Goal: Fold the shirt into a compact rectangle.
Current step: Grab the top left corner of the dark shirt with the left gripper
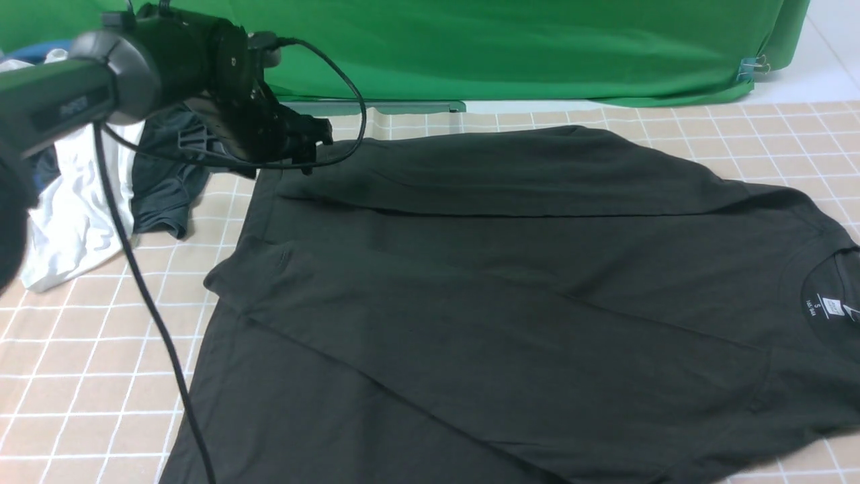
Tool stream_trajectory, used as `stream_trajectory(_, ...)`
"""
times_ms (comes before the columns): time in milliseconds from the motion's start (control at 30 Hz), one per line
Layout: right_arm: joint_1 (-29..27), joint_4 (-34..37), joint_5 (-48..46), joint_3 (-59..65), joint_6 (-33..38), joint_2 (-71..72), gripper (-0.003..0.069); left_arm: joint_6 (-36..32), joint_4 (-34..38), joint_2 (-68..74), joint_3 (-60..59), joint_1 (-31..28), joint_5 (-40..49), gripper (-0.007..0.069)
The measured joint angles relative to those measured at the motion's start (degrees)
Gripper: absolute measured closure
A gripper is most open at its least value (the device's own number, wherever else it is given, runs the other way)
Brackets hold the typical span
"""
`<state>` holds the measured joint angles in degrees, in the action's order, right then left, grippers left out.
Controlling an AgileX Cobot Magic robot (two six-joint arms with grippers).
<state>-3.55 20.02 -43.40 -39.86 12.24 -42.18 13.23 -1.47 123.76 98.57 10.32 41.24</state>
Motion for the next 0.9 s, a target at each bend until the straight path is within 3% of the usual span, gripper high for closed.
stream_trajectory(133, 0.0, 0.0, 0.0, 0.0, 0.0, 0.0, 0.0568, -3.17, 3.56, 3.83, 3.05, -0.67, 0.4, 0.0101)
stream_trajectory(433, 0.0, 0.0, 0.04, 0.0, 0.0, 0.0, 0.0568, -3.63, 4.19, 6.81, 3.83, -0.67, -2.66, 0.0126)
stream_trajectory(533, 0.0, 0.0, 0.04, 0.0, 0.0, 0.0, 0.0568, -3.3, 4.19, 6.81, 3.88, -0.67, -2.6, 0.0207)
stream_trajectory(600, 0.0, 0.0, 0.04, 0.0, 0.0, 0.0, 0.0568, -3.17, 4.19, 6.87, 3.88, -0.67, -2.65, 0.0323)
stream_trajectory(633, 0.0, 0.0, 0.04, 0.0, 0.0, 0.0, 0.0568, -3.17, 4.19, 6.87, 3.88, -0.67, -2.65, 0.0335)
stream_trajectory(700, 0.0, 0.0, 0.04, 0.0, 0.0, 0.0, 0.0568, -3.54, 4.19, 6.92, 4.08, -0.67, -2.12, 0.0499)
stream_trajectory(733, 0.0, 0.0, 0.04, 0.0, 0.0, 0.0, 0.0568, -4.12, 4.19, 6.92, 4.55, -0.67, -1.38, 0.0538)
stream_trajectory(900, 0.0, 0.0, 0.04, 0.0, 0.04, 0.0, 0.0568, -5.18, 4.61, 5.52, 7.34, -0.67, 3.77, 0.0589)
